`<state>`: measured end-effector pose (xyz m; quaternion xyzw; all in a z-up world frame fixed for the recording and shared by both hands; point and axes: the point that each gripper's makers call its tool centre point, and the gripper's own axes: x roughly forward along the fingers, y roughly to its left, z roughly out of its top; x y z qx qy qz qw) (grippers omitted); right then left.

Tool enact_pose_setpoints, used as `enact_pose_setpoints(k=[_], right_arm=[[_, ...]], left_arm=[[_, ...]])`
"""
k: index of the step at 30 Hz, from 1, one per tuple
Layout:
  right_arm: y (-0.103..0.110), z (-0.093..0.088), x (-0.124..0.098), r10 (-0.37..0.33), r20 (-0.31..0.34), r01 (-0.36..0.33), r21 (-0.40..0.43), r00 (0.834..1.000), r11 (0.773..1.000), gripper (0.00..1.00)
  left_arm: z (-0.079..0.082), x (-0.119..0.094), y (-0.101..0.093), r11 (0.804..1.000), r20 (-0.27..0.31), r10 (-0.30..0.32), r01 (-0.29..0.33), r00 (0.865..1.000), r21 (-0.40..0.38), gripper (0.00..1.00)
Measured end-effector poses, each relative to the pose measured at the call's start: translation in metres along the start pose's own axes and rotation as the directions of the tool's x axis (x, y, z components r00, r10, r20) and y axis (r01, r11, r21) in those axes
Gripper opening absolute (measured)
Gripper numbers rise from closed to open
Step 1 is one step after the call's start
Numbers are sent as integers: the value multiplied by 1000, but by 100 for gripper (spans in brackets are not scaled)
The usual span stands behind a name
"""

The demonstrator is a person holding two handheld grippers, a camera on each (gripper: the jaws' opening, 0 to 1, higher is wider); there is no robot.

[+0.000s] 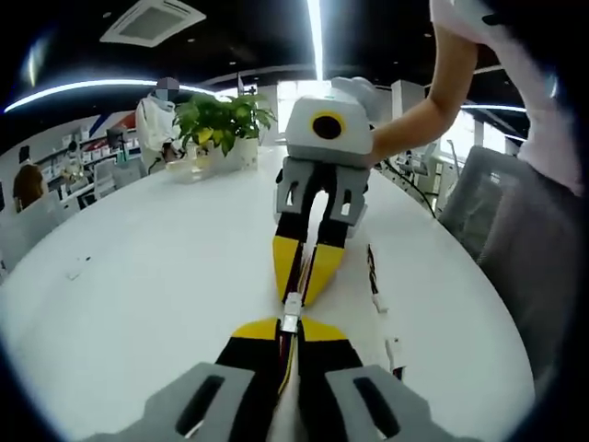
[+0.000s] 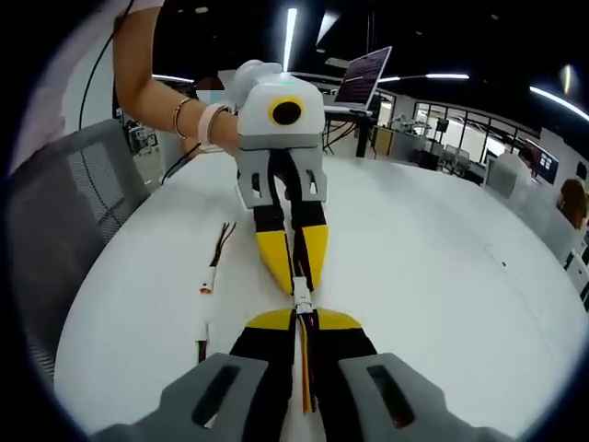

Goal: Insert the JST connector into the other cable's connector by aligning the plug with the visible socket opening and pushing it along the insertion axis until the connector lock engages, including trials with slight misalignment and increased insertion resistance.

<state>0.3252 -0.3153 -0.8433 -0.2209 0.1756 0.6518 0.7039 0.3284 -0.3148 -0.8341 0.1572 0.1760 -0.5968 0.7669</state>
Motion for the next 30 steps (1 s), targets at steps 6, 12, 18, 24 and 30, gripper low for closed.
enact_pose_setpoints(k=[6,12,18,24,30], right_arm=[[-5,-3,1,2,10,-2,-12,1000,1000,3],[-6,-8,3,5,0,-5,-17,1000,1000,4],[-6,-7,2,12,7,-12,-23,1000,1000,4],[-5,-7,2,9,14,-9,5,1000,1000,4],[-7,-8,2,0,16,0,29,1000,1000,5]], left_arm=[[0,3,1,1000,2,5,-5,1000,-12,1],[-3,7,1,1000,-13,2,-2,1000,-10,1],[-5,8,3,1000,-5,-4,4,1000,-29,1],[-5,8,4,1000,-6,-3,2,1000,-15,1],[-7,7,6,999,-14,6,-6,1000,-32,2]])
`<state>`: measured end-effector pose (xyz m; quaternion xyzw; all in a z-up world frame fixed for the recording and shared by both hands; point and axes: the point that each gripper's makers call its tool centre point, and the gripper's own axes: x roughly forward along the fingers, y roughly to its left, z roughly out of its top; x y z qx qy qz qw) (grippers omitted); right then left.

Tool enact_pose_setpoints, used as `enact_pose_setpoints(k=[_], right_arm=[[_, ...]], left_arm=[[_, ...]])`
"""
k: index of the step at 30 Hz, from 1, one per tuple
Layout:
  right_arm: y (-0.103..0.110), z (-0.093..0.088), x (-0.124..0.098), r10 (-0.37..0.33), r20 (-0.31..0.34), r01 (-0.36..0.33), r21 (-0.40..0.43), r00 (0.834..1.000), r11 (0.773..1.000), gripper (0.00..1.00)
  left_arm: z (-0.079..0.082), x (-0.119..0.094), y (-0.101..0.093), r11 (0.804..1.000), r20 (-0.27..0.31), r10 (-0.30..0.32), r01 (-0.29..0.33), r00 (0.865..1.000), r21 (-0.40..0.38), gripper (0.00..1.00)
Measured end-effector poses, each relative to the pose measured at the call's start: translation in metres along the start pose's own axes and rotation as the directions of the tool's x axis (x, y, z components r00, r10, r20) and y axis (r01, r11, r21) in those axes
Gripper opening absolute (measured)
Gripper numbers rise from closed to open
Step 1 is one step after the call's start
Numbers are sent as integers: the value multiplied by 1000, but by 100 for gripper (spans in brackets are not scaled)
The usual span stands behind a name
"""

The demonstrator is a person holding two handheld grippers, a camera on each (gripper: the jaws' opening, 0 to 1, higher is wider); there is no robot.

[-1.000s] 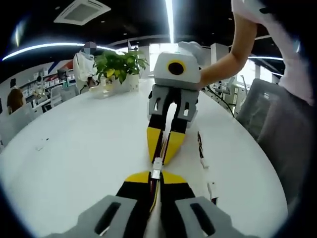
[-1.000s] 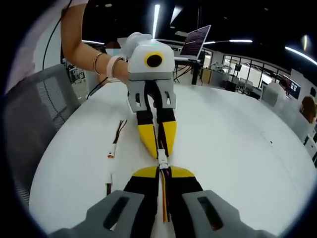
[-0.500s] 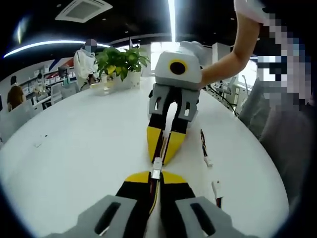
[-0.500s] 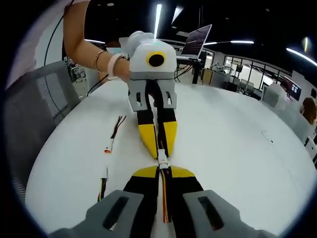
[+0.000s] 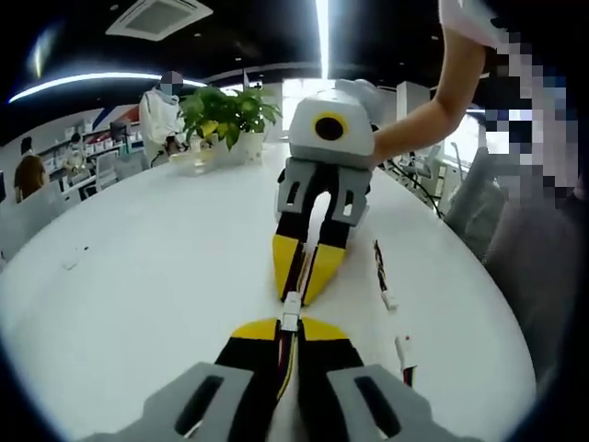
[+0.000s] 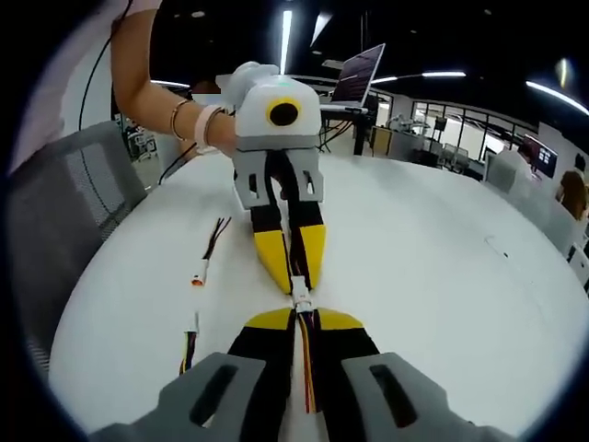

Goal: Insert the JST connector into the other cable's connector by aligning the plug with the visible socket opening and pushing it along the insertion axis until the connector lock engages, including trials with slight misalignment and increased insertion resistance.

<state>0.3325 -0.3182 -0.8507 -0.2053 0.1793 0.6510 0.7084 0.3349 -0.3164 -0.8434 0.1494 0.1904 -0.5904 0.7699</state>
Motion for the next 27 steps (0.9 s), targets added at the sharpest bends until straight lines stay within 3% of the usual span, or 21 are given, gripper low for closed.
enact_pose_setpoints(k=[6,11,17,27], right_arm=[[-5,1,-2,-20,13,20,32,1000,999,9],[-6,5,-6,-27,25,26,39,999,999,10],[0,14,-16,-22,43,19,67,999,998,13],[10,32,-34,-34,62,32,41,997,999,12]], left_arm=[[1,-4,5,999,3,23,-23,1000,-26,4],[3,-7,7,998,11,36,-35,999,-56,12],[14,-16,5,998,26,51,-50,998,-45,12],[29,-31,-8,998,28,62,-62,998,-10,12]])
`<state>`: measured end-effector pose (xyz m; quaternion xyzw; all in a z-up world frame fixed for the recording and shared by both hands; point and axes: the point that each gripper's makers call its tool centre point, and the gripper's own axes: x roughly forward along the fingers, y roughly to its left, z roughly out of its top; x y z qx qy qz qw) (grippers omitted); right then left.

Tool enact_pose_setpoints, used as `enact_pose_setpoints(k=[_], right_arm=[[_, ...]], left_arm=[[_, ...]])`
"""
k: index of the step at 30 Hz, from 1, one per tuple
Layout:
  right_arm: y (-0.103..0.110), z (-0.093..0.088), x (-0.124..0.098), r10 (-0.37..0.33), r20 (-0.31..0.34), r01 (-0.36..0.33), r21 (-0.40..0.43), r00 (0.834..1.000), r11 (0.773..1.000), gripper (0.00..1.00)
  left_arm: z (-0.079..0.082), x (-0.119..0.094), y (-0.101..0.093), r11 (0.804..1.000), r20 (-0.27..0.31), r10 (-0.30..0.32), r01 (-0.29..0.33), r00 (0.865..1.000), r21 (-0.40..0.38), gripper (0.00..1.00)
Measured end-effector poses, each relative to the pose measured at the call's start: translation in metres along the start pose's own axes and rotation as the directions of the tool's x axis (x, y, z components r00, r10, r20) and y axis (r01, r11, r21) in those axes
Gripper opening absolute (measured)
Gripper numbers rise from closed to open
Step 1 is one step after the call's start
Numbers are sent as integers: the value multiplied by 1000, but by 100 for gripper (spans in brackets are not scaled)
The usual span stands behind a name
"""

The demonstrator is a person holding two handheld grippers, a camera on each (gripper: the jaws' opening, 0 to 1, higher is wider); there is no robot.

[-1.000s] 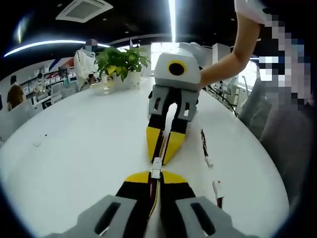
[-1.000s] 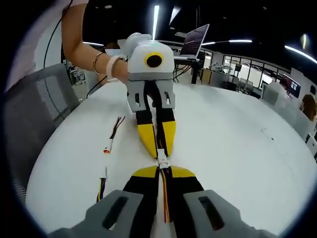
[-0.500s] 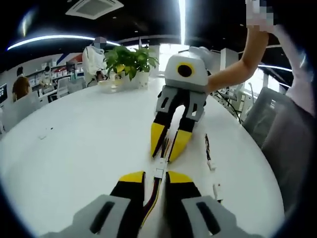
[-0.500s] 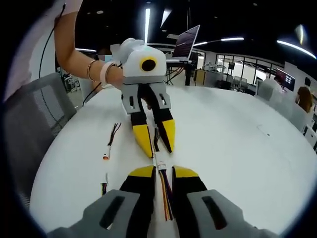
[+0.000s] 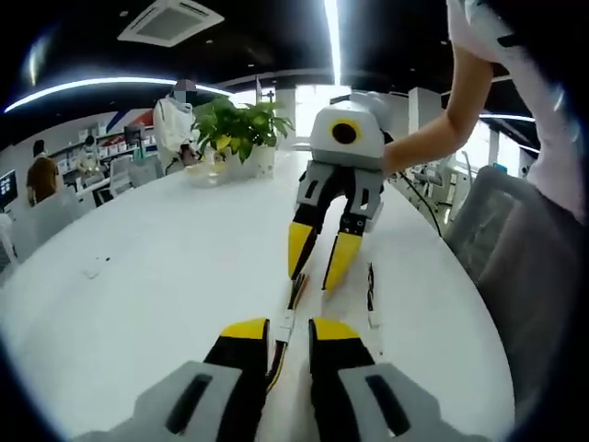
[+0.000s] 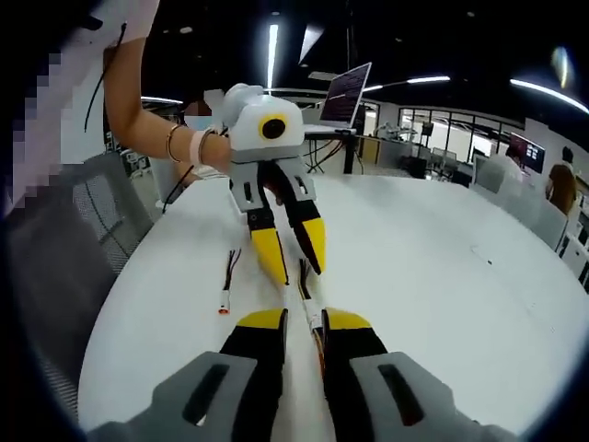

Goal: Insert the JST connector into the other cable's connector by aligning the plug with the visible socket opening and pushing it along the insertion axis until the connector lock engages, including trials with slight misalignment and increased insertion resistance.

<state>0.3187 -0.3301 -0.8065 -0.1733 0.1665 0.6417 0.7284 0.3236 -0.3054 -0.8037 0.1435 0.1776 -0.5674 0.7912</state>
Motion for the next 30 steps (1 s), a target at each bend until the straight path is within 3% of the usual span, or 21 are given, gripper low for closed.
enact_pose_setpoints(k=[10,24,30], right_arm=[[23,4,-8,27,-6,-27,-15,1000,1000,12],[52,-22,-11,82,-59,-81,31,995,996,16],[55,-34,-7,88,-86,-86,27,992,996,14]], left_arm=[[-3,-10,-25,1000,-17,2,-2,1000,-16,12],[-28,-11,-54,998,-88,-56,52,995,-47,12],[-27,-12,-57,995,-65,-75,70,995,-75,13]])
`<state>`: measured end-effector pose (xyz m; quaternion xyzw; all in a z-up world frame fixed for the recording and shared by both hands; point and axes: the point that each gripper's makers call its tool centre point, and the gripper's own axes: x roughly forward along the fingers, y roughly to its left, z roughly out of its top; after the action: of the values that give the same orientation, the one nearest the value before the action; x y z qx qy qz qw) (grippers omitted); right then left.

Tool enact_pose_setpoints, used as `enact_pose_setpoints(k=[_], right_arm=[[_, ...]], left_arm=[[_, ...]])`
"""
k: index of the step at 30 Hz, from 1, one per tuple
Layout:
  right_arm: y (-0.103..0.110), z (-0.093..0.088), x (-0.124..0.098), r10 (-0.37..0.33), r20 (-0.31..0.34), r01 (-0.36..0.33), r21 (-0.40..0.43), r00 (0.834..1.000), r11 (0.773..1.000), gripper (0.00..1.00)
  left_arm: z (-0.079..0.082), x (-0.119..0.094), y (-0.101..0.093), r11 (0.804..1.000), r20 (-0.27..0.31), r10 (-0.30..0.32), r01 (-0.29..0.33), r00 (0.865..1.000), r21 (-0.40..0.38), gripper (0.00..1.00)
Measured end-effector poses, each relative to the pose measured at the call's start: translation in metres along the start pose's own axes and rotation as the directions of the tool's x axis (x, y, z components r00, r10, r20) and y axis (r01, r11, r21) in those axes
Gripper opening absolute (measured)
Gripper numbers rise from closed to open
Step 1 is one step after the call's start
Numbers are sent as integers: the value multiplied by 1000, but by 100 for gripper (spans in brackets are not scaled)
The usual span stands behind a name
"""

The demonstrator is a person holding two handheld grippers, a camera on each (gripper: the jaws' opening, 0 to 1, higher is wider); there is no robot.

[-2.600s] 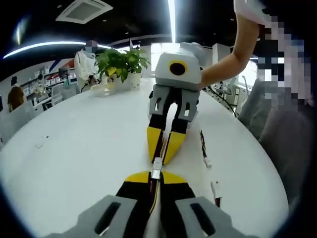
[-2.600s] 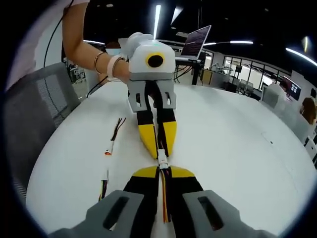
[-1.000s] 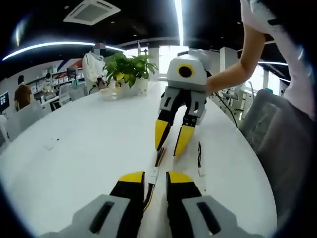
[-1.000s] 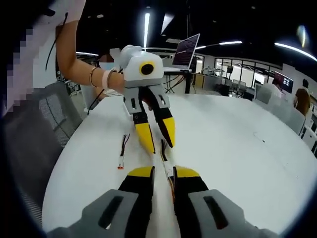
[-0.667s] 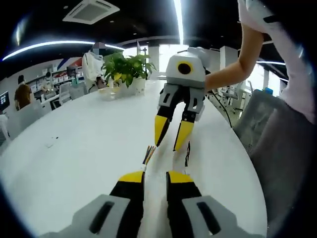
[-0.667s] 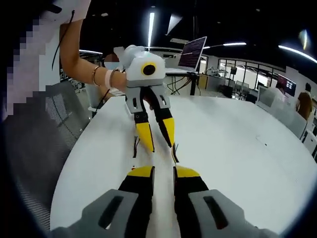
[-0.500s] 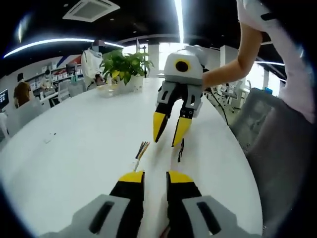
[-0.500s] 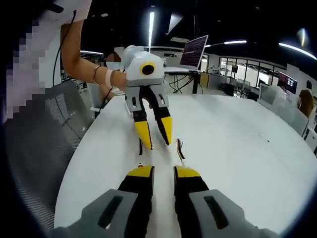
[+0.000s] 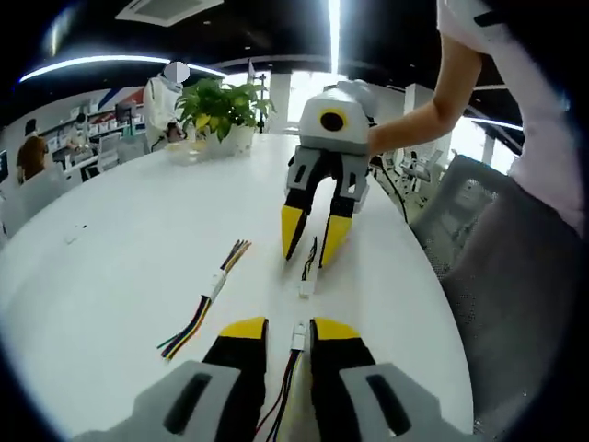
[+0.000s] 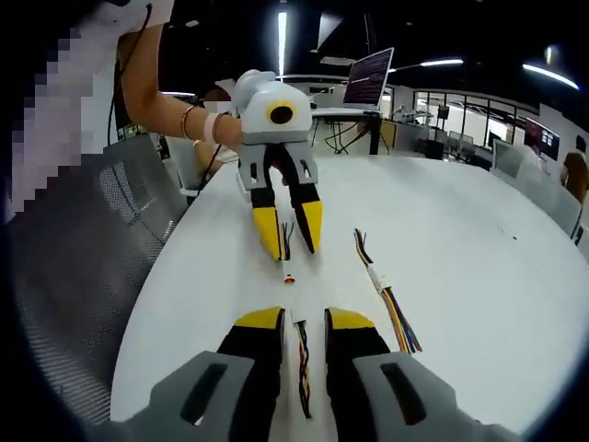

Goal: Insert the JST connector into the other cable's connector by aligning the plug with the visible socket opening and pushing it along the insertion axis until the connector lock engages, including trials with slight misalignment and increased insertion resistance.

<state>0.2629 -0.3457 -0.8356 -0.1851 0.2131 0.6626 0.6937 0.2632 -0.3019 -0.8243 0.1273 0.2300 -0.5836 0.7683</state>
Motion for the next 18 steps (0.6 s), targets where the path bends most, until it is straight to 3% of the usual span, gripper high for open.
enact_pose_setpoints(k=[13,18], right_arm=[[7,-9,7,2,-25,-2,-19,1000,1000,10],[11,-9,10,2,-30,-2,-24,1000,1000,10]], left_arm=[[-22,1,-8,1000,-22,-6,7,1000,29,11],[-23,0,-5,1000,-2,-1,1,1000,18,9]])
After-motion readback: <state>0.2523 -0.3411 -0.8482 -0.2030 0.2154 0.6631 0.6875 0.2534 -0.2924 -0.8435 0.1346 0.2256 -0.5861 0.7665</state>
